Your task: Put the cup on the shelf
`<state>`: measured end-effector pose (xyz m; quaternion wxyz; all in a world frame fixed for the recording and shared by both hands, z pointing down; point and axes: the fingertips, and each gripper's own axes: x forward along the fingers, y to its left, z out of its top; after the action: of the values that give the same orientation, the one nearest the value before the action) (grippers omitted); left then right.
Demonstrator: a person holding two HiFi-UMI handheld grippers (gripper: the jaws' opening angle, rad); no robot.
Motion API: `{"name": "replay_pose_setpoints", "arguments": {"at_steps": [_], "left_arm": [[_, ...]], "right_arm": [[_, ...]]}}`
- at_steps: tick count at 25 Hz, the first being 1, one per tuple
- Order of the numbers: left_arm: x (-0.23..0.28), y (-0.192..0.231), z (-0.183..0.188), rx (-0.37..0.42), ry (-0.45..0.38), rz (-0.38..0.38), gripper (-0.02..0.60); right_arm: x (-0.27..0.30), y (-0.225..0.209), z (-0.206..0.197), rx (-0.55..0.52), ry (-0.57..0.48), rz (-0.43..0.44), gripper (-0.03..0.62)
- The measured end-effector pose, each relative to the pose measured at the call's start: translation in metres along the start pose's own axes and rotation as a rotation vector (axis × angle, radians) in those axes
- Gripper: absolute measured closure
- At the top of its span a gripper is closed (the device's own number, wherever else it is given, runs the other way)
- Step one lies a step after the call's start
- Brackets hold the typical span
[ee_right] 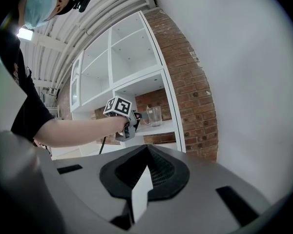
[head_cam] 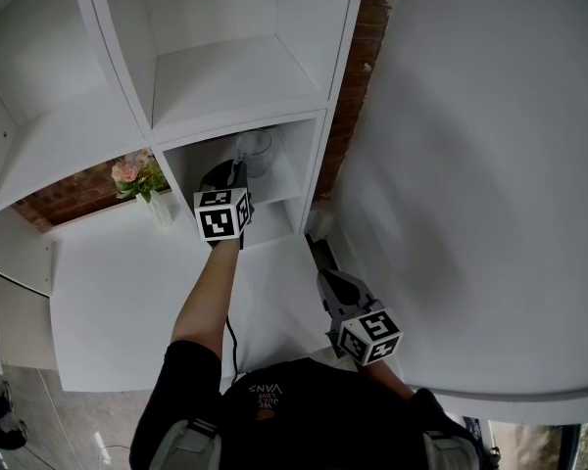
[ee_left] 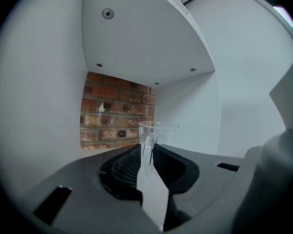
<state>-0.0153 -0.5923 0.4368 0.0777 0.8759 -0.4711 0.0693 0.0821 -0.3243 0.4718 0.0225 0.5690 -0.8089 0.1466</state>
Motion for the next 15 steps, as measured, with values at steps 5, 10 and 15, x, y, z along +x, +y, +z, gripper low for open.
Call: {"name": "replay_pose_setpoints", "arguments": {"at_steps": [5, 10, 15], "left_arm": [[-0.007, -0.002, 0.0, -0.008, 0.0, 0.0, 0.489], [-0.023, -0.005, -0.001, -0.002, -0.01, 0.017, 0.486], [-0.044, -0.013, -0.003, -0.005, -0.026, 0.023, 0.486]], "right_arm": [[-0.006, 0.002, 0.0, -0.003, -0.002, 0.004, 0.594], [-0.013, 0.006, -0.001, -0.006, -0.008, 0.021, 0.594], [-0.022, 0.013, -0.003, -0.006, -0.012, 0.047, 0.594]]}}
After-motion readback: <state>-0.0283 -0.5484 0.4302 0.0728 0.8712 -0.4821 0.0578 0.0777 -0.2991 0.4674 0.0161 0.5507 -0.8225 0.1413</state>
